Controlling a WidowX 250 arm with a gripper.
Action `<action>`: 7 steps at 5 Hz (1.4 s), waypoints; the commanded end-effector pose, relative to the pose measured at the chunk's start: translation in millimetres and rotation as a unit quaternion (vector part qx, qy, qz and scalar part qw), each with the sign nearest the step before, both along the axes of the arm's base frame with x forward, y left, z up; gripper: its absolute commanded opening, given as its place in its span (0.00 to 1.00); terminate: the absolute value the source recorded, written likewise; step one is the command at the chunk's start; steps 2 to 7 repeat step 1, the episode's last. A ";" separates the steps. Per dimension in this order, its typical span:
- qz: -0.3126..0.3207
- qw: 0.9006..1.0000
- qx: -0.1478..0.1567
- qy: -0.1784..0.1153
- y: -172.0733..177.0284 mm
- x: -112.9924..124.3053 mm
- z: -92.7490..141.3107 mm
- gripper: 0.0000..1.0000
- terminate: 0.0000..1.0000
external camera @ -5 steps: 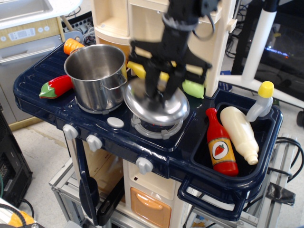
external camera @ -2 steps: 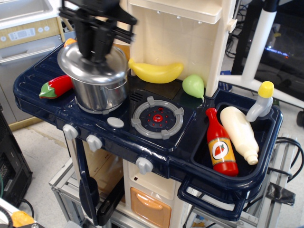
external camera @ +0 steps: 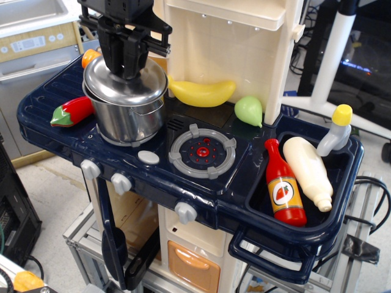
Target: Put lid on pot or pan
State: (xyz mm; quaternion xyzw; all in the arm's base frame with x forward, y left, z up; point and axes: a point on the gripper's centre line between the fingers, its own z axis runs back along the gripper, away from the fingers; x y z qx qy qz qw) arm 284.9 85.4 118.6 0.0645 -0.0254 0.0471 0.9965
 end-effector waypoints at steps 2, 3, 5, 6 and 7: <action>-0.043 0.999 0.014 -0.030 29.0 17.3 12.7 0.00 1.00; -0.043 0.999 0.014 -0.030 29.0 17.3 12.7 0.00 1.00; -0.043 0.999 0.014 -0.030 29.0 17.3 12.7 0.00 1.00; -0.043 0.999 0.014 -0.030 29.0 17.3 12.7 0.00 1.00; -0.043 0.999 0.014 -0.030 29.0 17.3 12.7 0.00 1.00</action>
